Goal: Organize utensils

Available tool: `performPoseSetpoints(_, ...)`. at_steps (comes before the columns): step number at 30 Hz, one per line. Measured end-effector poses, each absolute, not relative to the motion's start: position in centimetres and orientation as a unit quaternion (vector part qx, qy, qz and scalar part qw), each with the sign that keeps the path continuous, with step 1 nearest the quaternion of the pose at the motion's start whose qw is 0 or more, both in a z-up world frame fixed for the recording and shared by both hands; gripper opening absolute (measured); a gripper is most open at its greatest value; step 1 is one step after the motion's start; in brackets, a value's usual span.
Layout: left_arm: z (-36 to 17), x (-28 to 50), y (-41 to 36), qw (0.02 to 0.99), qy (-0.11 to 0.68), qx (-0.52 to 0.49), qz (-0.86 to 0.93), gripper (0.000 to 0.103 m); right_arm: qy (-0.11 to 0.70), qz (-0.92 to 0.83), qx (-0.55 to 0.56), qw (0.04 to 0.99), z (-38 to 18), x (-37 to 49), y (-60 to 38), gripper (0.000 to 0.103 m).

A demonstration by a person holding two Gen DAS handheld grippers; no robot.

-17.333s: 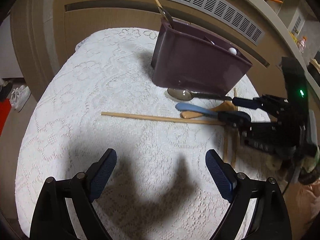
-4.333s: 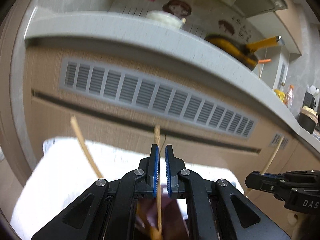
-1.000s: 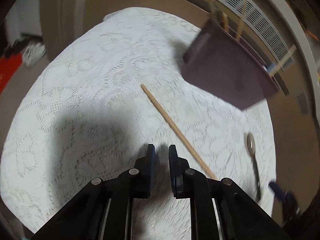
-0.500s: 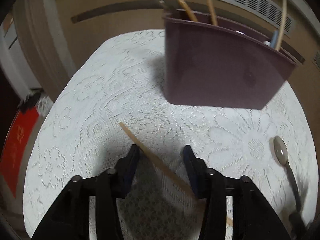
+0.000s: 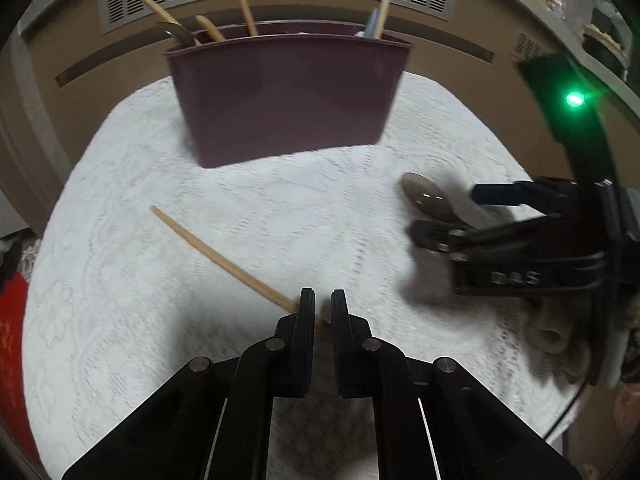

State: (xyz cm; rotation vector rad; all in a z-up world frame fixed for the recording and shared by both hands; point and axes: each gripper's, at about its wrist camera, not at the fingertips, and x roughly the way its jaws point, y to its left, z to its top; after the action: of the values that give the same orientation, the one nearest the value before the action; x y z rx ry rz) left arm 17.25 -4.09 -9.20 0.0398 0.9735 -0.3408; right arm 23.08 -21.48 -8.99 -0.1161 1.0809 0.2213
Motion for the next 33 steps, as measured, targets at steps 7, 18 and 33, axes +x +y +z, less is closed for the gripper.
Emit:
performPoseSetpoints(7, -8.7, 16.3, -3.0, 0.868, 0.472, -0.02, -0.154, 0.009, 0.515, 0.11, -0.06, 0.848, -8.9, 23.2, -20.6, 0.073)
performPoseSetpoints(18, -9.6, 17.4, 3.2, 0.847, 0.507, -0.127, -0.096, 0.015, 0.507, 0.129, -0.068, 0.85, -8.6, 23.2, -20.1, 0.066)
performPoseSetpoints(33, -8.6, 21.0, 5.0, 0.833, 0.523, -0.168, -0.065, 0.055, 0.472, 0.127, -0.07, 0.87, -4.7, 20.5, -21.8, 0.031)
